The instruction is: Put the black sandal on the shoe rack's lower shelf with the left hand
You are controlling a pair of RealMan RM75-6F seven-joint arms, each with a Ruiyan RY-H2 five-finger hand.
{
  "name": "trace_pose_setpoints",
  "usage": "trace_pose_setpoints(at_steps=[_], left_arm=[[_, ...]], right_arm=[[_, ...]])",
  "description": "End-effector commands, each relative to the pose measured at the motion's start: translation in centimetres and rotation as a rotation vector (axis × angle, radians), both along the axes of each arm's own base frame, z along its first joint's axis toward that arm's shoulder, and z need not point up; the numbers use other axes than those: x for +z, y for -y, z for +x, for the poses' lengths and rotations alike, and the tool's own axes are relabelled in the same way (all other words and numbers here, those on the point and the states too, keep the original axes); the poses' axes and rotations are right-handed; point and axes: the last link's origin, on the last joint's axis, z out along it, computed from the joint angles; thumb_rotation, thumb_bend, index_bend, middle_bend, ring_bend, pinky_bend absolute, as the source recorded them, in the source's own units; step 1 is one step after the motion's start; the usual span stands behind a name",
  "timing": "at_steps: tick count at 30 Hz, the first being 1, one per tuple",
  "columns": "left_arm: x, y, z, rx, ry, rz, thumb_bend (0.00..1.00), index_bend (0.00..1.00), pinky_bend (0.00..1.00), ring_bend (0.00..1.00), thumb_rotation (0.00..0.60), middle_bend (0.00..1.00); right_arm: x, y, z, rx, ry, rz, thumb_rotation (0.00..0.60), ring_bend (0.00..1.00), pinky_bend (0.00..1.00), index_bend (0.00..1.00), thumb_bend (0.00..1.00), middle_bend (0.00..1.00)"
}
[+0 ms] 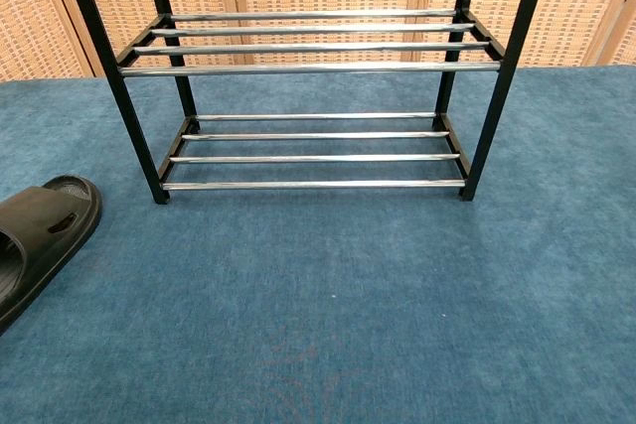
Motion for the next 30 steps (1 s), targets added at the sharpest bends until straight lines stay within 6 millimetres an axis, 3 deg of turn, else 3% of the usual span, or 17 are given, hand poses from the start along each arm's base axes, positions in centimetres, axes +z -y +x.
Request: trace_pose_setpoints(at_steps=[1, 9, 14, 19, 25, 30], left_arm=[[-0.1, 0.0, 0.0, 0.001, -0.001, -0.002, 0.1, 0.0, 0.0, 0.0, 0.6, 0.0], [-0.5, -0.8, 0.0, -0.035, -0.032, -0.041, 0.1, 0.0, 0.0, 0.0, 0.6, 0.0], [-0.7, -3.9, -0.7, -0.257, -0.257, -0.189, 0.1, 0.0, 0.0, 0.0, 0.6, 0.0], [0.4, -6.9, -2.3, -0.477, -0.467, -0.309, 0.1, 0.0, 0.0, 0.0, 0.6, 0.0], [0.1, -8.6, -3.7, -0.652, -0.602, -0.444, 0.1, 0.0, 0.0, 0.0, 0.6, 0.0], [-1.7, -9.1, -4.8, -0.77, -0.665, -0.592, 0.1, 0.0, 0.0, 0.0, 0.6, 0.0]], right_arm=[[0.0, 0.0, 0.0, 0.0, 0.0, 0.001, 0.6, 0.0, 0.0, 0.0, 0.0, 0.0], [0.0, 0.0, -0.1, -0.002, -0.005, -0.002, 0.6, 0.0, 0.0, 0.0, 0.0, 0.0], [-0.2, 0.2, -0.2, -0.014, -0.018, -0.009, 0.6, 0.0, 0.0, 0.0, 0.0, 0.0], [-0.4, 0.5, -0.3, -0.036, -0.045, -0.035, 0.6, 0.0, 0.0, 0.0, 0.0, 0.0], [-0.9, 0.9, -0.5, -0.06, -0.076, -0.042, 0.6, 0.0, 0.0, 0.0, 0.0, 0.0], [-1.1, 1.1, -0.7, -0.079, -0.089, -0.044, 0.6, 0.0, 0.0, 0.0, 0.0, 0.0]])
